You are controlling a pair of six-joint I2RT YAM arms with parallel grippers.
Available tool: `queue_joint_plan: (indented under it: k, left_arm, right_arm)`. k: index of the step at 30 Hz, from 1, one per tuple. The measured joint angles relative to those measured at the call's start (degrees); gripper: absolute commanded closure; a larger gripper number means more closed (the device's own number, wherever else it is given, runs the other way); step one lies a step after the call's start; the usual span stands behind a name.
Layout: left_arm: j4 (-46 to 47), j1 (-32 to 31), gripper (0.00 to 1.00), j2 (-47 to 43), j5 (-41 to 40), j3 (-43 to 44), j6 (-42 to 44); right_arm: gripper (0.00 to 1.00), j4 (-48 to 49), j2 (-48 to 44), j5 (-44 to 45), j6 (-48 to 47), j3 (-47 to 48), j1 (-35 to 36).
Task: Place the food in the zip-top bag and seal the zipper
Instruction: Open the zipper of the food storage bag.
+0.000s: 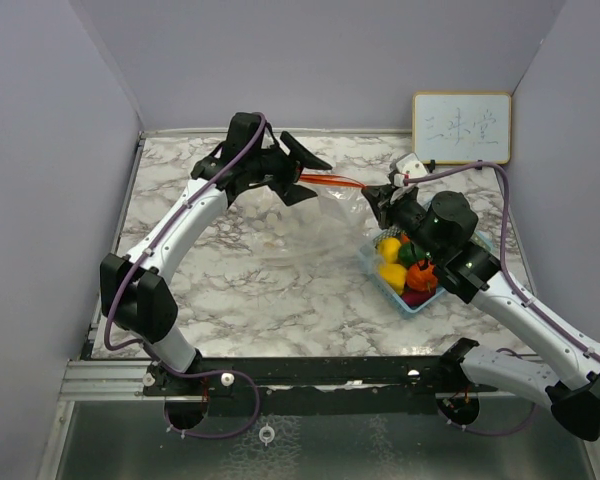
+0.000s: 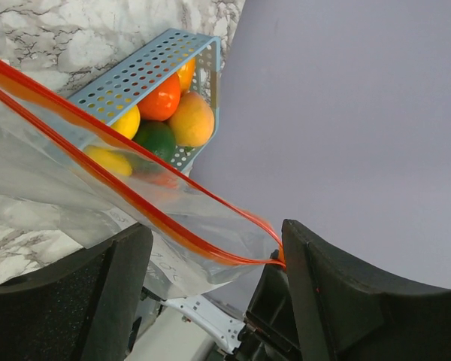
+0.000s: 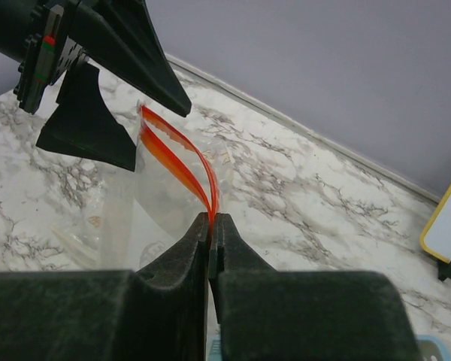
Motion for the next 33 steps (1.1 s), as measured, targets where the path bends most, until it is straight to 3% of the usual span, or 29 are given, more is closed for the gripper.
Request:
queue_joint_plan:
  k: [9,11,14,19,21,23,24,27,30,33]
  left_arm:
    - [2.5,0.0,0.59,0.0,0.0,-3.5,-1.1]
    - [2.6,0.0,0.71,0.0,0.0,-3.8,-1.0]
    - [3.6,0.0,0.98,0.0,0.0,-3.8,-1.2]
    - [5.8,0.0,1.0,0.3,0.0,-3.8,-1.4]
    - [6.4,0.0,1.0,0.7,0.0,-3.8,-1.3]
    - [6.6,0.0,1.0,1.4,0.3,-3.3,-0.6]
    - [5.8,0.0,1.0,2.4,0.4,-1.7,1.0]
    - [0.7,0.1,1.0,7.4,0.2,7.4,8.0]
    - [-6.2,0.1,1.0,13.6,-0.8,21.2,18.7]
    - [-11.9,0.4,1.0,15.3,-1.2,28.9,28.2]
  right_arm:
    - [0.98,-0.2,-0.3,1.6,-1.0,0.0,0.0]
    - [0.98,-0.6,-0.5,1.7,-1.0,0.3,0.1]
    - [0.98,-1.4,-0.8,1.7,-1.1,1.1,0.2]
    - [0.98,-2.4,-1.2,1.8,-1.1,1.9,0.4]
    - [0.89,-2.9,-1.2,1.9,-1.1,2.2,0.4]
    - [0.52,-3.5,-1.2,2.2,-1.0,2.6,0.4]
    - [0.44,-3.6,-1.2,2.4,-1.0,2.8,0.4]
    - [0.35,-3.8,-1.4,3.5,-1.3,3.8,0.4]
    - [0.33,-5.8,-1.2,3.7,-1.4,7.2,0.4]
    - [0.32,-8.6,0.4,3.7,-0.9,13.9,0.4]
